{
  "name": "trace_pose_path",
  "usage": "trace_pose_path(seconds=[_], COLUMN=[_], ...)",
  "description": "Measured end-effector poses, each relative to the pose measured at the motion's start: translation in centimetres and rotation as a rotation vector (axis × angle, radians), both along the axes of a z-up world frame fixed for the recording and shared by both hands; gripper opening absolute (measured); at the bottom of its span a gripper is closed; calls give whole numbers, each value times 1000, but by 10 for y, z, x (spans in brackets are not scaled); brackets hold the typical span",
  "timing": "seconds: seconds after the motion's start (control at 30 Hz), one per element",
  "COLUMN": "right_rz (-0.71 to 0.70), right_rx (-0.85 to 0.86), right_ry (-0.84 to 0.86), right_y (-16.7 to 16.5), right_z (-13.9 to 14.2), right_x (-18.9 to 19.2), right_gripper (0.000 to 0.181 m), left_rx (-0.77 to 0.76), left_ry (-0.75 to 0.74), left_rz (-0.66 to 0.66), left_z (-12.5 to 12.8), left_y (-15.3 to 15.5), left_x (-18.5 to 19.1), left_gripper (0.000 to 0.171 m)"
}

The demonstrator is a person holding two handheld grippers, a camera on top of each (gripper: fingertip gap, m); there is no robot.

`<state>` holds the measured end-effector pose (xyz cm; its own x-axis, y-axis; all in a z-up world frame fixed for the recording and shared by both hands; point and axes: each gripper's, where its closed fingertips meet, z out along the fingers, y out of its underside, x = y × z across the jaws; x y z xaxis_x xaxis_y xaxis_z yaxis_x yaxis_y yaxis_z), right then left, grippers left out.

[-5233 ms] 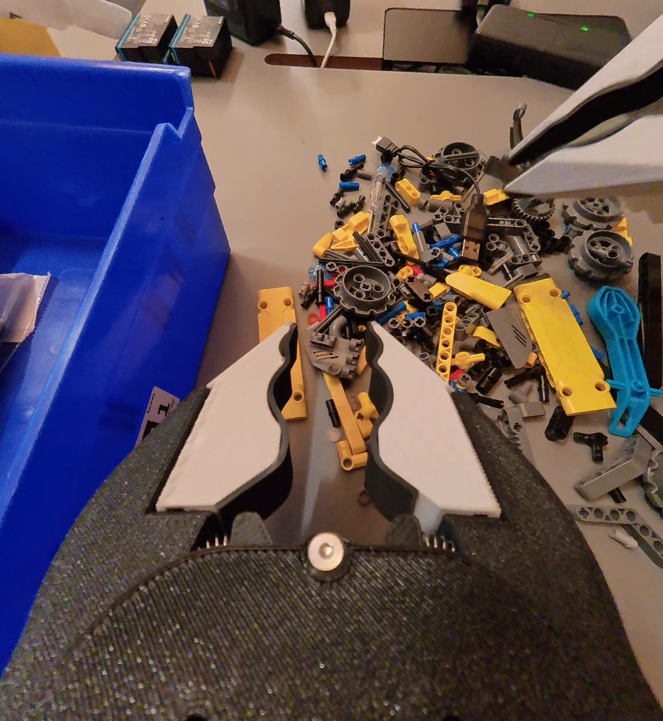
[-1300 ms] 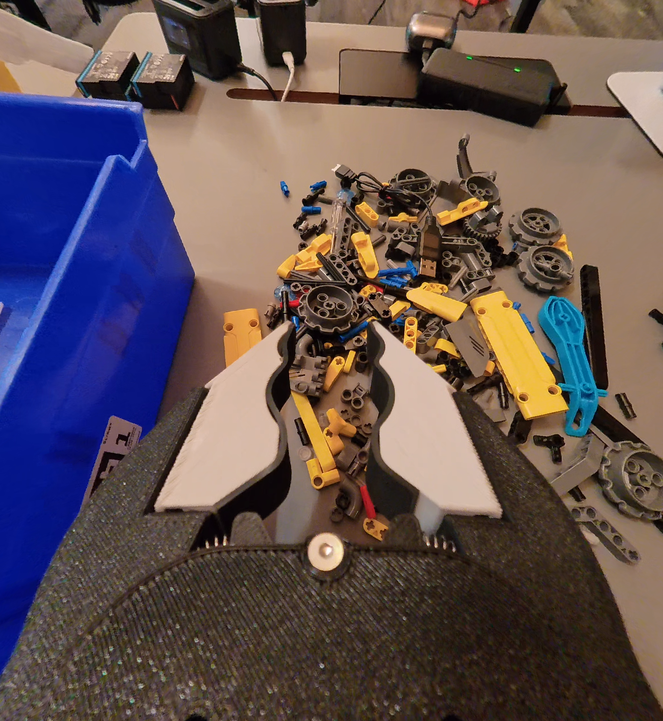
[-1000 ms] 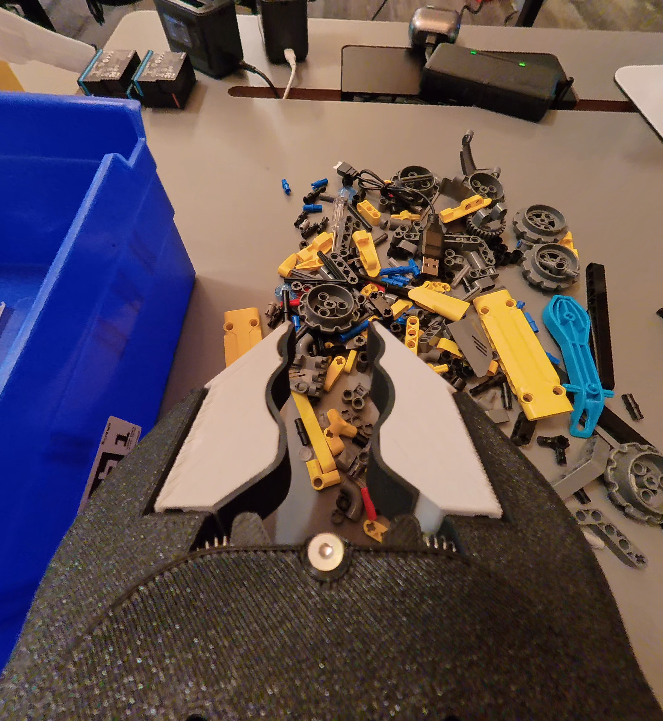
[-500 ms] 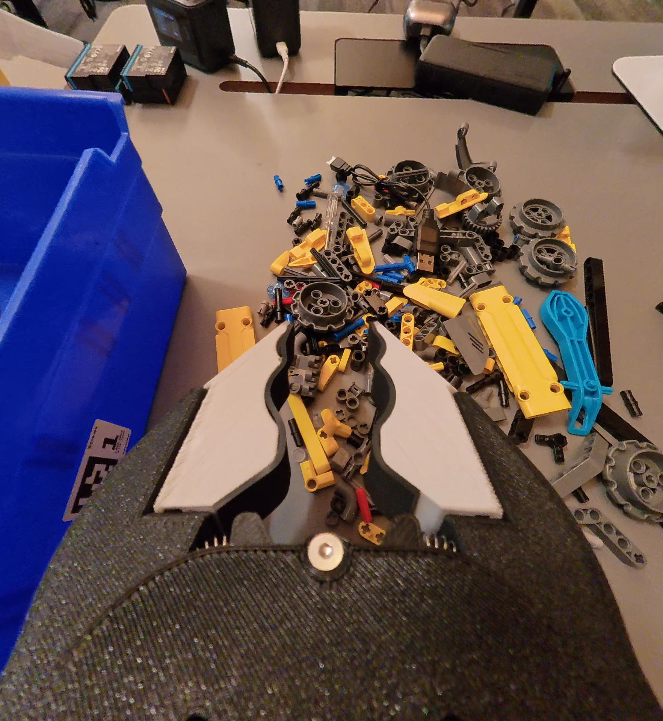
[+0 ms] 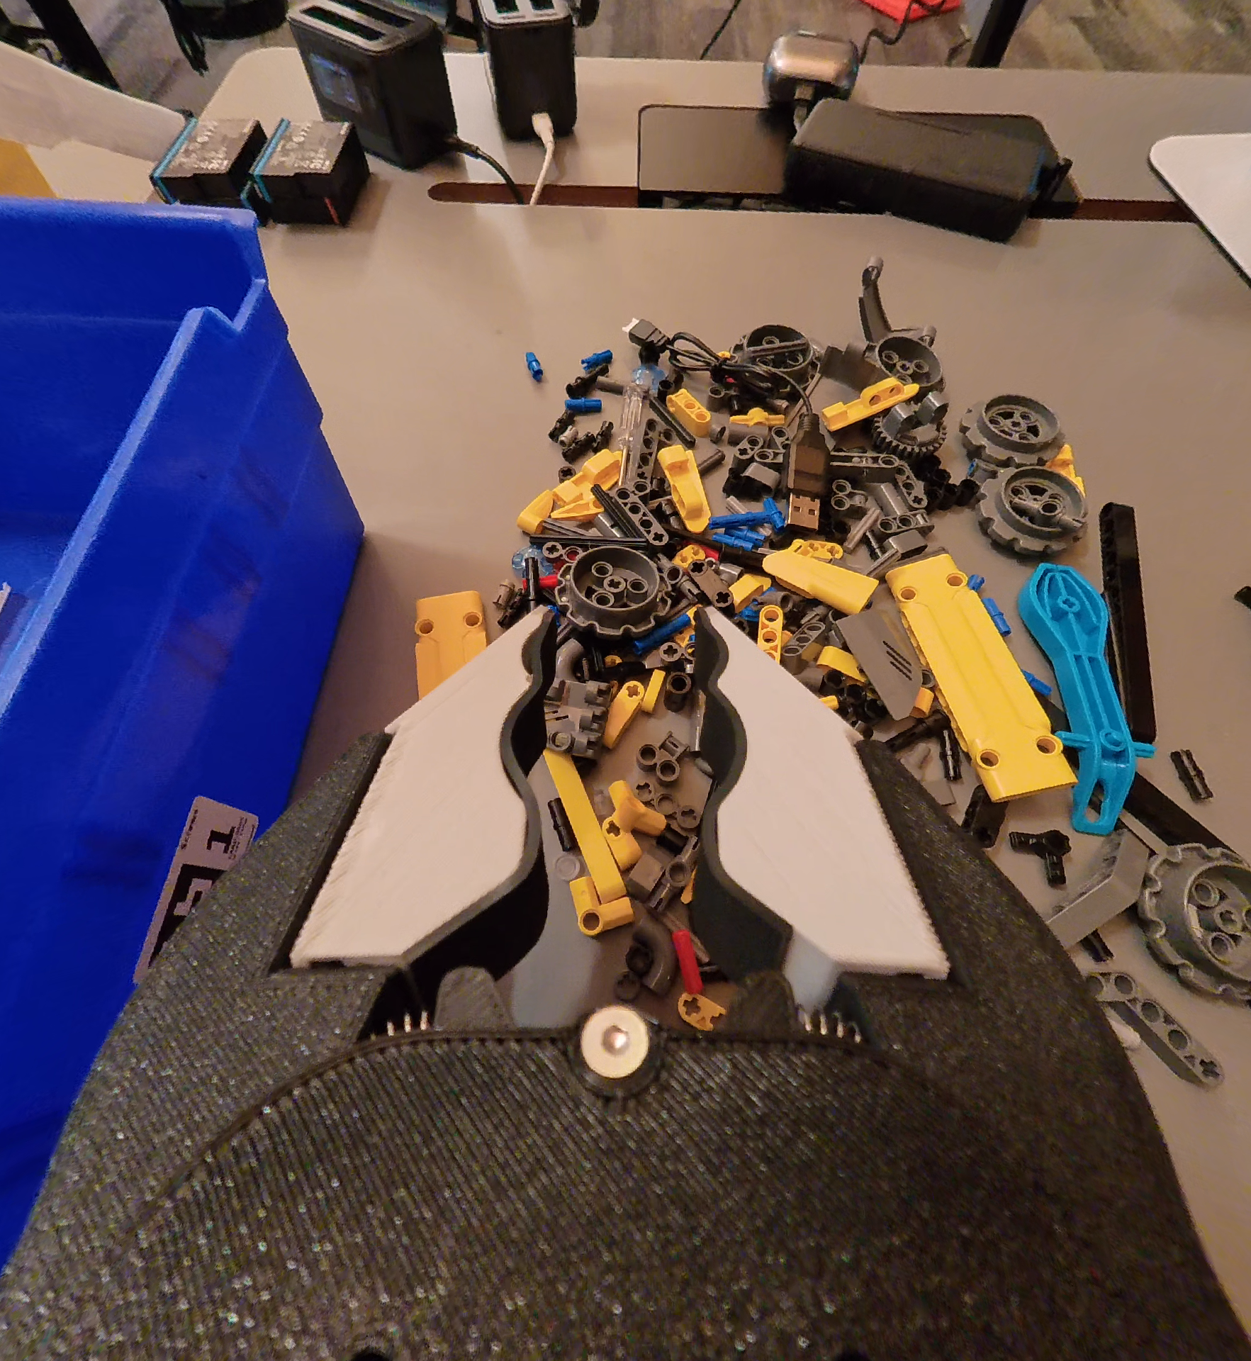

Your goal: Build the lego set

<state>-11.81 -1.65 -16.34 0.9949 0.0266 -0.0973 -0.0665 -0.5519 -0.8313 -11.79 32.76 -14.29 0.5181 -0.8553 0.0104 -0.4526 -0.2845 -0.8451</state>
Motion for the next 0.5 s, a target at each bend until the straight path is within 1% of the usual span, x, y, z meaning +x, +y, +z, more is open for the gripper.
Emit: trace_pose_path(seconds=[0.33,0.5], right_rz=[-4,-27], right_rx=[-20,-14], right_ry=[-37,-34], right_y=[1,0], right_z=[-3,-2], right_x=[0,4], right_gripper=[0,0], left_rx=[9,11], left_ry=[1,3], left_rz=[0,-2], left_z=[1,1], left_y=[0,0], left_x=[0,0], left_gripper=[34,34])
